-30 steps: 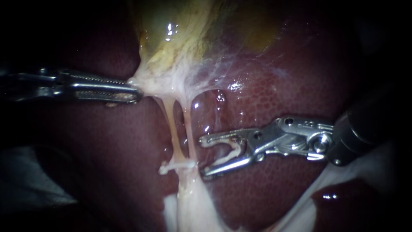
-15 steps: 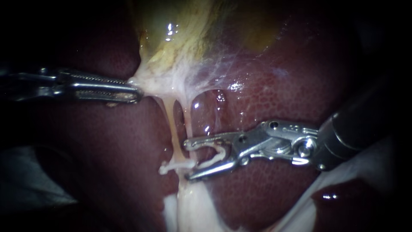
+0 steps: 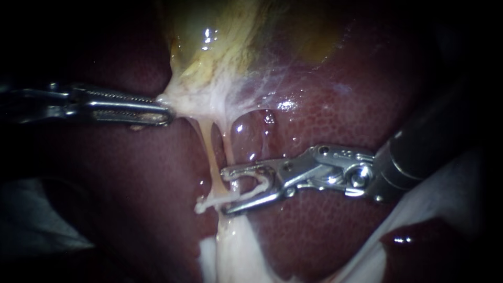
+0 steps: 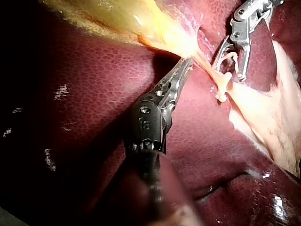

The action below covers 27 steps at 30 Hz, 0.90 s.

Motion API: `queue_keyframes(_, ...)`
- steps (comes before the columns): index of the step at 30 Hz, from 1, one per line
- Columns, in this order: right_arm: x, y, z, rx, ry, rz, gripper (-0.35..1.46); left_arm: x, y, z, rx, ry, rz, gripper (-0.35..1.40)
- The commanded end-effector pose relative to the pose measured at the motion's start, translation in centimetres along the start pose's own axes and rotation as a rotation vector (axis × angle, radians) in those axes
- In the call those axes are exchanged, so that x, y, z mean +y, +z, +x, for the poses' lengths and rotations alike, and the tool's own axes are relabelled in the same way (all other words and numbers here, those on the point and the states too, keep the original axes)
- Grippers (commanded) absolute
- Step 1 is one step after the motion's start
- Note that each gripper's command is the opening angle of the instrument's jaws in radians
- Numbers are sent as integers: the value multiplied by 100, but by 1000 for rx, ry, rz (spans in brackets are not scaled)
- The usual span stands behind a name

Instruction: Clipping second clip left tube

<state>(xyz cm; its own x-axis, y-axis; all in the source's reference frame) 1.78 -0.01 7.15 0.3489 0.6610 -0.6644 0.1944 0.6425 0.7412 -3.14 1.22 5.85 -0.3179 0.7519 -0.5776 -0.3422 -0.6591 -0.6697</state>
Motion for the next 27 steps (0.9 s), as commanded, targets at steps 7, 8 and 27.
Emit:
queue_keyframes(7,3,7,3,2,1,-7,49,0,1,0,0,0,1,-35)
queue_keyframes(8,3,8,4,8,1,-6,49,0,1,0,0,0,1,-35)
queue_keyframes(27,4,52,26,71,37,-15,50,0,3,0,0,0,2,-35)
